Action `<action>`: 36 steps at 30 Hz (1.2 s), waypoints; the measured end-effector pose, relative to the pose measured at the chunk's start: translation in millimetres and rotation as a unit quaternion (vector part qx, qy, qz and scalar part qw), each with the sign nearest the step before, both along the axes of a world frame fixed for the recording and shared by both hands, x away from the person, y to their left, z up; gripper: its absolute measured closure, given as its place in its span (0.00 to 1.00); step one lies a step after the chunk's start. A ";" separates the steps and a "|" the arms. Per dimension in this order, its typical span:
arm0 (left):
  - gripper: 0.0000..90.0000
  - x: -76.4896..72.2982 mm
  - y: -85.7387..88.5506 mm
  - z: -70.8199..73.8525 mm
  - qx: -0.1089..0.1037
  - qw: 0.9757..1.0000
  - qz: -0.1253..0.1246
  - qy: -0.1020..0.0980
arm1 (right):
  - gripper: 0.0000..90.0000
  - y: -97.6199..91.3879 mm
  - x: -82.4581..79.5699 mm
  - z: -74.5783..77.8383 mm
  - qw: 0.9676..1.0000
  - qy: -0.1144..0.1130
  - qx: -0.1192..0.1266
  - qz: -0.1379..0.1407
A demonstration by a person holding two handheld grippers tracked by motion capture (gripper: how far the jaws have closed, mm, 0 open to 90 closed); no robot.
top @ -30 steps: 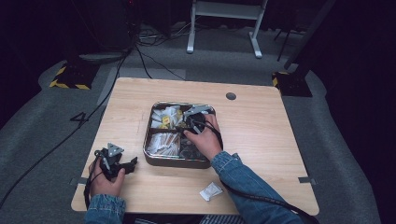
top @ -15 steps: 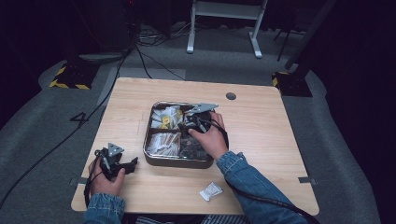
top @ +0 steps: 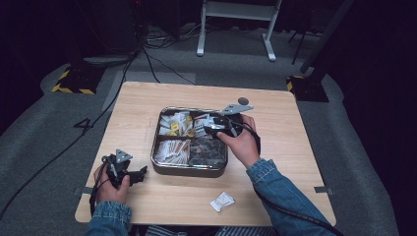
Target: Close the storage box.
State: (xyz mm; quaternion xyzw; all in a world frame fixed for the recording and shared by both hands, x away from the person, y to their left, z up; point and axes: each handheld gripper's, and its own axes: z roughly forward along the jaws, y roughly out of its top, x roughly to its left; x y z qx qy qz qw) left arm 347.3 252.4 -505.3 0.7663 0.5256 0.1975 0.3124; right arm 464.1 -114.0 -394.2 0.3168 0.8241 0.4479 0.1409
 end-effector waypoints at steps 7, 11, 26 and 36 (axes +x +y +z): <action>0.10 3.5 -1.2 -0.5 -0.001 1.000 -0.003 0.003 | 0.49 -30.6 -3.1 12.1 1.000 0.004 0.011 -0.012; 0.10 3.5 -1.2 -0.4 0.000 1.000 -0.003 0.004 | 0.47 -49.6 -3.3 16.2 1.000 0.007 0.018 -0.017; 0.10 2.9 -1.3 -0.5 0.000 1.000 -0.002 0.003 | 0.45 -109.1 -15.5 18.5 1.000 -0.014 0.001 -0.006; 0.10 2.9 -1.4 -0.4 0.000 1.000 -0.002 0.003 | 0.42 -140.9 -32.9 3.9 1.000 -0.010 0.000 -0.016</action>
